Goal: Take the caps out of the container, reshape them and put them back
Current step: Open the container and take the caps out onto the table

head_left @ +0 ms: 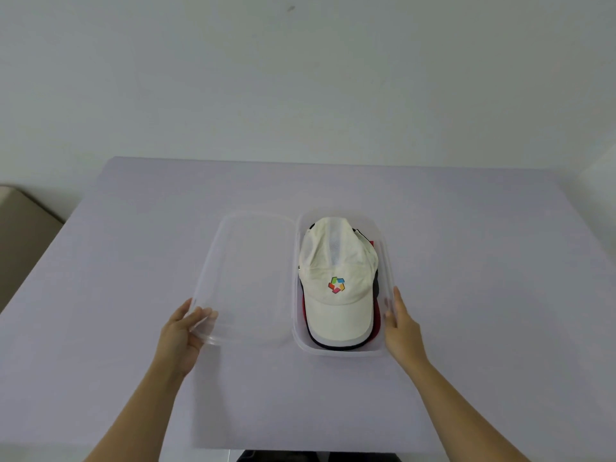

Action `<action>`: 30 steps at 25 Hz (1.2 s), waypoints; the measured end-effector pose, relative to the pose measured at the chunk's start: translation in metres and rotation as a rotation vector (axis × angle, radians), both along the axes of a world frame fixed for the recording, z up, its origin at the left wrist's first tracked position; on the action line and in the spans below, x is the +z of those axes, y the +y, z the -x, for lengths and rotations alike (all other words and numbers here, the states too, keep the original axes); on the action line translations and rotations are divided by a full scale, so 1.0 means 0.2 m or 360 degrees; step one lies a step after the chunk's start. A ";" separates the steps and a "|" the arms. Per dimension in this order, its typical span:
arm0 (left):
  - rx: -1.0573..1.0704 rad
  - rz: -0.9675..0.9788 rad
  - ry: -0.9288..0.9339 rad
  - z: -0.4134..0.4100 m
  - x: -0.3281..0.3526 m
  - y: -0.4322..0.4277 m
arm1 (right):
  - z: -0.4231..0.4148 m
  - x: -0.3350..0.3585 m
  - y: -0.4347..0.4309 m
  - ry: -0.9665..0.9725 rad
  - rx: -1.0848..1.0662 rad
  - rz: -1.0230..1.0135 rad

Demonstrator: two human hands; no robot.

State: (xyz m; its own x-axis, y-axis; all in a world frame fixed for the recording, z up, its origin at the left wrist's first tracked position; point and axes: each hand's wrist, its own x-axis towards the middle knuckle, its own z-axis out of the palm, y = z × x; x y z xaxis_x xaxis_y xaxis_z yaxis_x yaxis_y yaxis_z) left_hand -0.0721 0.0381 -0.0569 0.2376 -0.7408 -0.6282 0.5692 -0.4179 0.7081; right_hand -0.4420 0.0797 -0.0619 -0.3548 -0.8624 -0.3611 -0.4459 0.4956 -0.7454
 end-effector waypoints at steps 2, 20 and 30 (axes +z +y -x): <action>-0.0069 -0.0070 -0.0039 0.01 -0.07 0.02 | 0.00 -0.02 0.00 0.0039 0.0002 0.0006; -0.1270 -0.0393 -0.2136 0.17 -0.04 -0.08 | -0.06 0.03 -0.09 0.0941 0.0493 0.0072; -0.1119 0.0303 -0.1299 0.88 0.06 -0.15 | -0.18 0.09 -0.23 0.0761 0.0301 -0.0046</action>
